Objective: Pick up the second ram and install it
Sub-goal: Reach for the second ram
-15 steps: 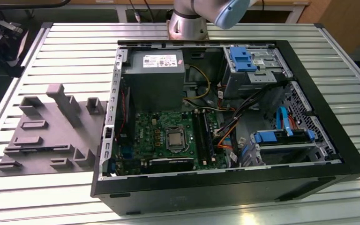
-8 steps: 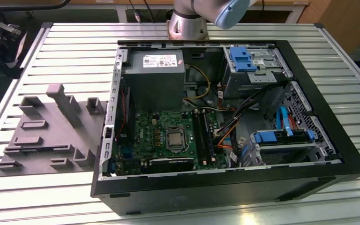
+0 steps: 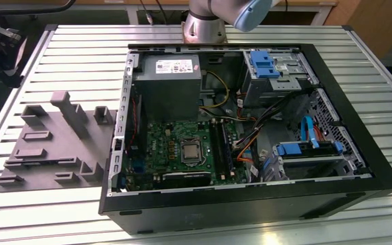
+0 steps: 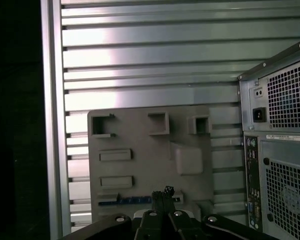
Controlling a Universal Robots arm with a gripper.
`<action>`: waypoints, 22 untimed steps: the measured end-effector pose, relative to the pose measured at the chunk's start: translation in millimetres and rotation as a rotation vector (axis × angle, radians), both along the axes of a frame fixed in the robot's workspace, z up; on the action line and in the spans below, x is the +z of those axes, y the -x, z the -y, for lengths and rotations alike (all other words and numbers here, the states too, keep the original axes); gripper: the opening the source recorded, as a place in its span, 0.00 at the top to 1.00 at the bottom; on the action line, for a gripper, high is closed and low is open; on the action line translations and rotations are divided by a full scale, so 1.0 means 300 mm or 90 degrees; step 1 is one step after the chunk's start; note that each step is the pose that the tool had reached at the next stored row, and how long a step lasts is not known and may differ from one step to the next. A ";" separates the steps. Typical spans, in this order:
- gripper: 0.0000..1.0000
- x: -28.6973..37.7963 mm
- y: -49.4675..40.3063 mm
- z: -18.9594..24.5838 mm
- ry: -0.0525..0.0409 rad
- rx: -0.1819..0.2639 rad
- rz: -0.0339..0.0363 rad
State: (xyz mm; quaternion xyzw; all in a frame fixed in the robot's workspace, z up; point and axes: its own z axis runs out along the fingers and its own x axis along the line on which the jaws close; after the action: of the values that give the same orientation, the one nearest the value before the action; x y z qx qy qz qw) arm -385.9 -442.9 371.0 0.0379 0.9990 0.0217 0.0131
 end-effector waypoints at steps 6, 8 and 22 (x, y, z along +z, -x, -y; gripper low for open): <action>0.89 -0.003 0.006 0.006 0.0000 0.000 0.0000; 0.89 -0.004 0.008 0.008 0.0000 0.000 0.0000; 0.89 -0.012 0.022 0.020 0.0000 0.000 0.0000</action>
State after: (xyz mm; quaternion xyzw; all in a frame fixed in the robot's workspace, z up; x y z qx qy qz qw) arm -392.6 -449.0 367.4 0.0379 0.9990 0.0218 0.0131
